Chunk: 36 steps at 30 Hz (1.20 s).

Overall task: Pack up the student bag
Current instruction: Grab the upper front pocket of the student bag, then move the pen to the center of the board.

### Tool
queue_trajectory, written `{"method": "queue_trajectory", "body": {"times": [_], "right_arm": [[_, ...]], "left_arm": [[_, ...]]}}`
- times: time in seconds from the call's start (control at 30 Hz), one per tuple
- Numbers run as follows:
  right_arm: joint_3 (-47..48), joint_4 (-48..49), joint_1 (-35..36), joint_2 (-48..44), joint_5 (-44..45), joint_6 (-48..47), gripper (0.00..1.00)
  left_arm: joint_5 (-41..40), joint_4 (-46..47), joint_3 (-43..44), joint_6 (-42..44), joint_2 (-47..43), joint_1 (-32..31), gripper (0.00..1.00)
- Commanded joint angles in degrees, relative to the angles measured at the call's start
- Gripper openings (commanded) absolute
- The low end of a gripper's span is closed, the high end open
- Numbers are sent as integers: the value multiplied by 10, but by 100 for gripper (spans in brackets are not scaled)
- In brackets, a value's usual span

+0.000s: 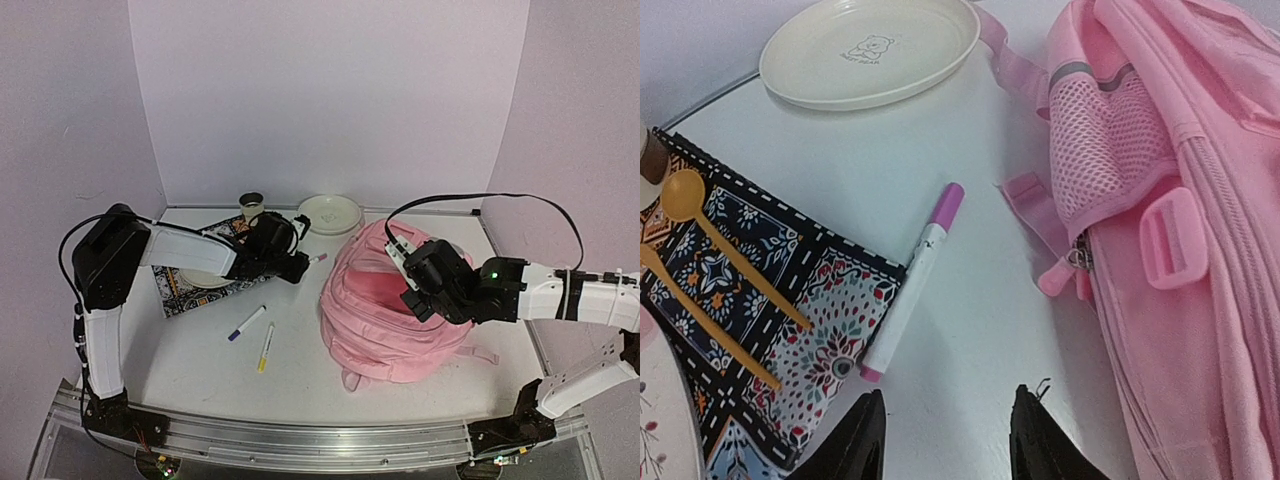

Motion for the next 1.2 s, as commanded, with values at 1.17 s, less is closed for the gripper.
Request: {"method": "queue_trajectory", "body": {"times": [1.17], "right_arm": [[6,35,0,37,1,34,1]], "left_arm": [[8,-136,231,49,192,34,42]]}}
